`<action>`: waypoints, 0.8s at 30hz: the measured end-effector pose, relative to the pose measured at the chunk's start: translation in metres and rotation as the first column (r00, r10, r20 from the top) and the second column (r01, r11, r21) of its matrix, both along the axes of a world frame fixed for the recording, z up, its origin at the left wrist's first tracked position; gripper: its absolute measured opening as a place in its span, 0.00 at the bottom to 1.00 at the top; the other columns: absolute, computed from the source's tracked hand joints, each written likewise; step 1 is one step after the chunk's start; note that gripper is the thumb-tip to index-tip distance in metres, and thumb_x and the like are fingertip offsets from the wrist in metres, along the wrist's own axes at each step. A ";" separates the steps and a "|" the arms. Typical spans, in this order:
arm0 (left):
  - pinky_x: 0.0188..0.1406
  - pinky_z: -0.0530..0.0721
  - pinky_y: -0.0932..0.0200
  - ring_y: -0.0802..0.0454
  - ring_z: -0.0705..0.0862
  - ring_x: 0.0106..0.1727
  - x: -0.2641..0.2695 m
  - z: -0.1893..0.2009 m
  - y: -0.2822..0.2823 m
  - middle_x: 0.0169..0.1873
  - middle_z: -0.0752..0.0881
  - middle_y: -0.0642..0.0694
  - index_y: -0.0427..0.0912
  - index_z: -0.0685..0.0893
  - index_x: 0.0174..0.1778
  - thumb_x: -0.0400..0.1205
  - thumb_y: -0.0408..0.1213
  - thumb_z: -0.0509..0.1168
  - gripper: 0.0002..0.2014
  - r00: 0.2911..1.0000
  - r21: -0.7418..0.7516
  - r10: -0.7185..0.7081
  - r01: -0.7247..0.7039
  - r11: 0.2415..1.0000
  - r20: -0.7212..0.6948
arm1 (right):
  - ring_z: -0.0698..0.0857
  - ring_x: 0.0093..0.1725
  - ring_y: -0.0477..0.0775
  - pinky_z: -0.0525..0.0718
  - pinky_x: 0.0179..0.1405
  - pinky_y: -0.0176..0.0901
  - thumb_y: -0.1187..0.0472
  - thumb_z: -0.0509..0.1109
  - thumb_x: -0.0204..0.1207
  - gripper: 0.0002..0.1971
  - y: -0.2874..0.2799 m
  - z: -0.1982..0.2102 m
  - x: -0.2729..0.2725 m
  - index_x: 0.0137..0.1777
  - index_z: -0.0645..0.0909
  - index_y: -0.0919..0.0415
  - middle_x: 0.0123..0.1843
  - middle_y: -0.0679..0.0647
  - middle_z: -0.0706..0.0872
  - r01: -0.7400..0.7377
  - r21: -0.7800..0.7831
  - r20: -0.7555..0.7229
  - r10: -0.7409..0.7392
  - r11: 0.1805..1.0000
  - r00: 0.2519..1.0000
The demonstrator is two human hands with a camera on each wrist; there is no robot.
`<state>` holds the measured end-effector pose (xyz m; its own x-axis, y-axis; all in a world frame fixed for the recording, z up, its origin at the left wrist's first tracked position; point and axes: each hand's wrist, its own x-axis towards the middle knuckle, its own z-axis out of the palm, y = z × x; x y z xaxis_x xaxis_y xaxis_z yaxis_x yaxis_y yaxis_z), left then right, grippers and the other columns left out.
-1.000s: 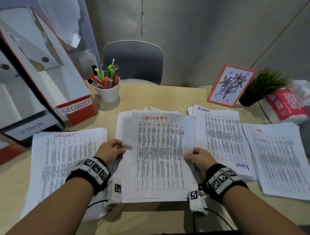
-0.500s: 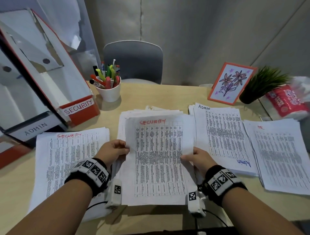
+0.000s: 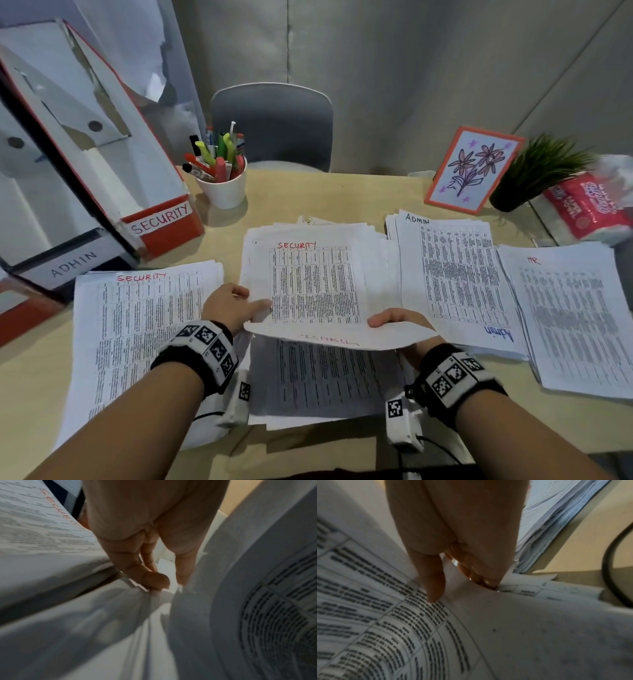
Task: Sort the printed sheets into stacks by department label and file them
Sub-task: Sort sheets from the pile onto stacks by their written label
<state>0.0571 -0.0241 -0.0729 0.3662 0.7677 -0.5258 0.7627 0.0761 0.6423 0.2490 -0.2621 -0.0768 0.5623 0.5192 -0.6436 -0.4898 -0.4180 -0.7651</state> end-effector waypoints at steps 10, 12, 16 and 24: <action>0.48 0.86 0.48 0.43 0.85 0.45 0.006 -0.001 -0.001 0.44 0.84 0.45 0.42 0.76 0.49 0.62 0.52 0.82 0.30 0.996 0.063 -0.024 0.030 0.998 -0.087 | 0.87 0.39 0.66 0.88 0.35 0.45 0.79 0.67 0.65 0.13 -0.001 0.000 0.002 0.27 0.88 0.66 0.41 0.61 0.90 0.012 0.005 -0.094 -0.012 1.000 0.996; 0.44 0.85 0.50 0.45 0.84 0.42 0.005 0.000 -0.002 0.40 0.83 0.46 0.42 0.76 0.47 0.63 0.49 0.82 0.26 0.999 0.066 -0.005 0.009 0.998 -0.054 | 0.87 0.38 0.65 0.88 0.35 0.45 0.79 0.67 0.64 0.12 0.000 -0.001 0.003 0.27 0.87 0.67 0.40 0.61 0.89 0.023 -0.006 -0.113 -0.023 1.000 0.993; 0.36 0.79 0.57 0.47 0.81 0.37 0.006 0.001 -0.004 0.36 0.82 0.46 0.41 0.78 0.43 0.66 0.43 0.81 0.20 1.000 0.092 0.000 -0.001 0.996 0.005 | 0.86 0.39 0.66 0.88 0.36 0.46 0.78 0.68 0.64 0.11 0.000 -0.001 0.003 0.27 0.88 0.67 0.40 0.61 0.89 0.020 0.001 -0.109 -0.020 1.000 0.994; 0.44 0.87 0.49 0.45 0.89 0.39 -0.005 -0.003 -0.001 0.40 0.90 0.43 0.42 0.81 0.45 0.72 0.29 0.76 0.12 0.947 -0.041 0.158 -0.153 0.987 0.281 | 0.82 0.34 0.58 0.81 0.28 0.35 0.74 0.69 0.66 0.09 -0.002 0.007 -0.006 0.29 0.87 0.63 0.37 0.61 0.87 -0.017 0.043 0.074 0.013 0.999 0.997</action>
<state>0.0520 -0.0253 -0.0758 0.3788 0.8182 -0.4326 0.5277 0.1931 0.8272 0.2431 -0.2642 -0.0702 0.5996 0.5548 -0.5768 -0.4250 -0.3900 -0.8169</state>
